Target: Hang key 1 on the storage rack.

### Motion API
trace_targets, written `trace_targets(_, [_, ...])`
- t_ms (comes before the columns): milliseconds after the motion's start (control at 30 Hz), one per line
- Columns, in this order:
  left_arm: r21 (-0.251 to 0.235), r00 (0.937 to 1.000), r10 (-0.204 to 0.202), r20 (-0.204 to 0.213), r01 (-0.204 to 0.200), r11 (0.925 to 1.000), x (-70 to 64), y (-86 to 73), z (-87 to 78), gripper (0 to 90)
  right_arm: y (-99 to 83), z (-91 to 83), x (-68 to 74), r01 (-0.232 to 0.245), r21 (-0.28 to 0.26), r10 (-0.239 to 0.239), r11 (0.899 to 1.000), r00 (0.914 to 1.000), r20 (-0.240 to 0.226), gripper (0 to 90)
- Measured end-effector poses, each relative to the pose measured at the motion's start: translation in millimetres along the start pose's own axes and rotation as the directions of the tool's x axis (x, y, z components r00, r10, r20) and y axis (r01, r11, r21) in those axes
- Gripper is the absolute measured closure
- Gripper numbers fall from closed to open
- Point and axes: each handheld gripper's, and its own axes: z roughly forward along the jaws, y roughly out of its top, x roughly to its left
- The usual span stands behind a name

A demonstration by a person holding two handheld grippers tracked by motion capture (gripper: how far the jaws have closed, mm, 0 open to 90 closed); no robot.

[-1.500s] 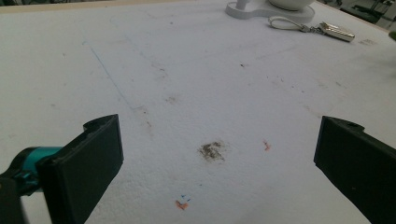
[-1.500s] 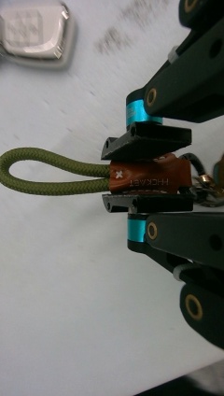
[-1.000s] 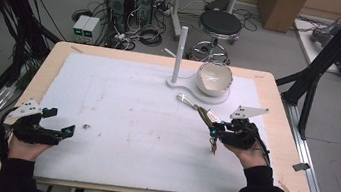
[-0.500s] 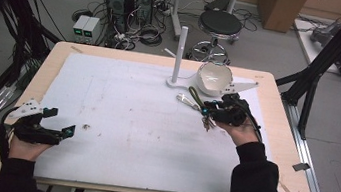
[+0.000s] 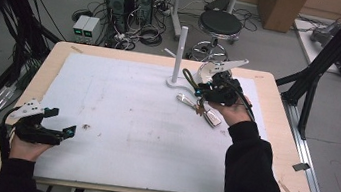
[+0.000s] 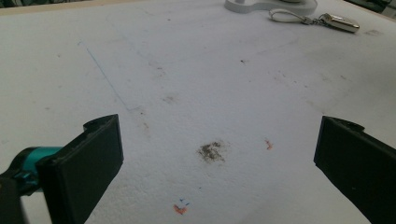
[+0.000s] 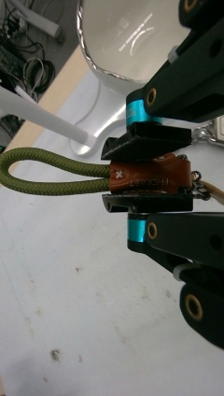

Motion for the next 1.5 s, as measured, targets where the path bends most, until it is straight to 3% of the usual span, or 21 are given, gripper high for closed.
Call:
trace_targets(533, [-0.001, 1.0, -0.002, 0.005, 0.002, 1.0, 1.3, -0.4, -0.5, 1.8, 42.3, 11.2, -14.1, -0.036, -0.027, 0.038, 0.999, 0.997, 0.068, 73.1])
trace_targets(767, [-0.003, 1.0, -0.005, 0.005, 0.005, 1.0, 2.3, -0.8, -0.9, 1.8, 61.9, 18.5, -16.3, -0.013, -0.02, 0.015, 1.0, 0.9919, 0.126, 73.0])
trace_targets(1000, [-0.013, 0.9999, -0.012, 0.006, 0.012, 0.9998, 2.2, -0.9, -1.6, 1.8, 74.7, 34.2, -15.1, 0.017, 0.04, -0.023, 0.999, 0.9844, 0.174, 73.0])
trace_targets(1067, [-0.012, 1.0, -0.008, 0.004, 0.008, 0.9999, 2.6, -0.9, -2.0, 1.8, 74.9, 36.6, -15.2, 0.021, 0.047, -0.029, 0.999, 0.9841, 0.175, 73.0])
trace_targets(1133, [-0.014, 0.9999, -0.01, 0.003, 0.01, 0.9999, 2.8, -1.1, -2.3, 1.8, 74.3, 45.9, -14.8, 0.021, 0.081, -0.038, 0.996, 0.977, 0.21, 73.0])
trace_targets(1367, [-0.018, 0.9999, -0.017, 0.003, 0.017, 0.9997, 3.6, -2.1, -2.9, 1.8, 74.7, 63.3, -10.9, 0.036, 0.124, -0.066, 0.992, 0.965, 0.254, 72.8])
trace_targets(1500, [-0.017, 0.9999, -0.015, 0.002, 0.015, 0.9997, 3.7, -2.1, -2.8, 1.8, 73.7, 71.2, -11.2, 0.031, 0.135, -0.066, 0.99, 0.963, 0.261, 72.7])
